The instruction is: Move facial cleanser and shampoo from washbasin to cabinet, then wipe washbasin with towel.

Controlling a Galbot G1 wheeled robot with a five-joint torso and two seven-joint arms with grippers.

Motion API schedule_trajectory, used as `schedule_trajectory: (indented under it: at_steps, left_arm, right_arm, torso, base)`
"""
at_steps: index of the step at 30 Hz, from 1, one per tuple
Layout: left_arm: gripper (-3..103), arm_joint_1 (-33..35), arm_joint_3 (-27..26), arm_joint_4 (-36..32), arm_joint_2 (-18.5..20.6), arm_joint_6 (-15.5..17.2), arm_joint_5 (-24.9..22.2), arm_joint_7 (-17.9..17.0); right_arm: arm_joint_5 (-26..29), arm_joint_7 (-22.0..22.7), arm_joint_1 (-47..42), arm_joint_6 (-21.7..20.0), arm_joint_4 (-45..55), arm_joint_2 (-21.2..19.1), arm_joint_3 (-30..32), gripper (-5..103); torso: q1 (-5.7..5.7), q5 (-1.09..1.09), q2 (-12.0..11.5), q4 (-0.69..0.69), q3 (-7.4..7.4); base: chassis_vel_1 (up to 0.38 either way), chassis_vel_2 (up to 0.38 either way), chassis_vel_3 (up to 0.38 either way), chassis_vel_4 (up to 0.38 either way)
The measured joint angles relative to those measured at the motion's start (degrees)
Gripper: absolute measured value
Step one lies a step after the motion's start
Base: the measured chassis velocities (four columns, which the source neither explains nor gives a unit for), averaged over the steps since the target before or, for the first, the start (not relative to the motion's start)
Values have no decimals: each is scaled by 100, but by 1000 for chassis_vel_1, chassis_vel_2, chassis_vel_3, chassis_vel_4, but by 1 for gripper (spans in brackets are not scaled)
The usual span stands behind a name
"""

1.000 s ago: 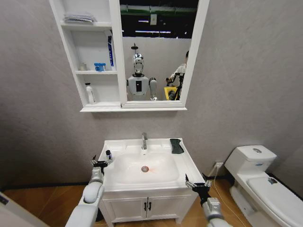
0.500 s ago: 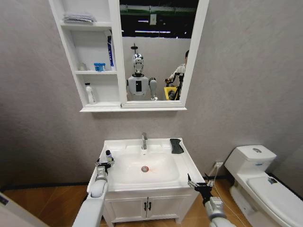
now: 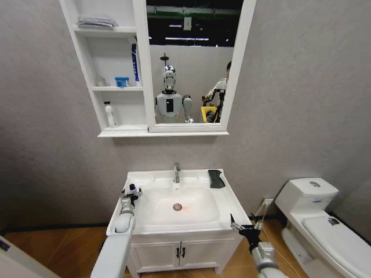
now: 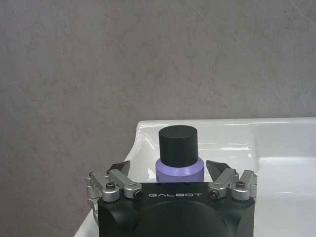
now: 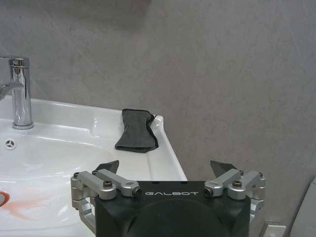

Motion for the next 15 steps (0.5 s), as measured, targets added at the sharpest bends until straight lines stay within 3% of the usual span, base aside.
schedule_trajectory:
  at_steps: [3,7,10,15]
  left_arm:
    - [74,38,39,-96,14,31,-15,15]
    - [62,87,78,-192,31,89,-30,18]
    - [46,164,102,-276,51,147,-18,38]
    - [43,325,139,-535,140,263,-89,53]
  right_arm:
    - [1,6,13,-30,50,5,-2,100]
    - [8,4,29,-87,120,9,-15,100]
    - [13,5,76,-156,205,3,-19,100]
    - [29,22,66,-189,286,30,-9,100]
  torso:
    - [0,0,0,0,0]
    - [0,0,0,0,0]
    - [0,0,0,0,0]
    - [0,-1,0,0,0]
  base:
    - [0,0,0,0]
    - [0,0,0,0]
    - [0,0,0,0]
    - [0,0,0,0]
